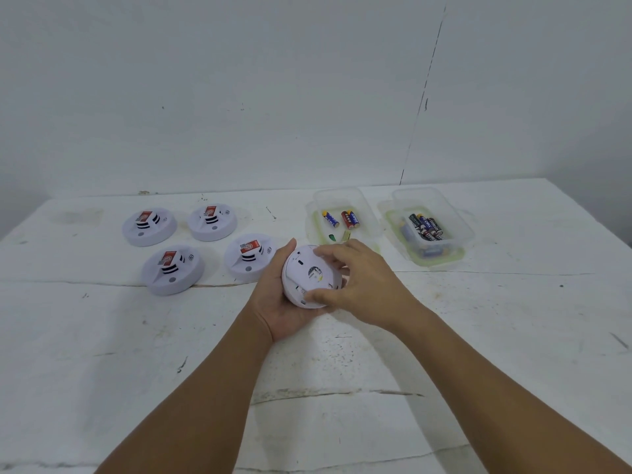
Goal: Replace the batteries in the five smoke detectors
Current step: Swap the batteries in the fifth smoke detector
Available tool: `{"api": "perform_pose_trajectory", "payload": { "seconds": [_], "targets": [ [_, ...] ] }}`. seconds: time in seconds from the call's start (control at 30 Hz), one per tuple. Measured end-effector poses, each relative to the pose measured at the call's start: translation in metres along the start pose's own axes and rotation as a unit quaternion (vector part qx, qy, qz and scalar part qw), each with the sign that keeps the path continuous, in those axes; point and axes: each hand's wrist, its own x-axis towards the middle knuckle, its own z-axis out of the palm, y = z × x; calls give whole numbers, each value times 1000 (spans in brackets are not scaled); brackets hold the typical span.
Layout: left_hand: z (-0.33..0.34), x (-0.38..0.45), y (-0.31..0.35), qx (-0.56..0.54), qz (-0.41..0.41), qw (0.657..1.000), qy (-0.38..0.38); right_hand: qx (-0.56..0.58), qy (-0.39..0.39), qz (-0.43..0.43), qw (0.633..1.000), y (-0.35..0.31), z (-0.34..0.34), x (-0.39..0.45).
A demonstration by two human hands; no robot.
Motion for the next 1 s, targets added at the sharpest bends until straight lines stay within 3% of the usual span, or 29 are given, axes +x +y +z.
{"api": "perform_pose_trajectory", "payload": {
  "seconds": [0.07, 0.27, 1.0],
  "targets": [
    [0, 1, 0, 5, 1, 1000, 5, -23, -13, -1, 1000, 3, -3, 0],
    [0, 1, 1, -7, 0, 1000, 8, -25, 46, -12, 999, 3, 9, -4],
    [0, 1, 1, -19, -5, 1000, -8, -24, 52, -22, 998, 3, 19, -2]
  ]
}}
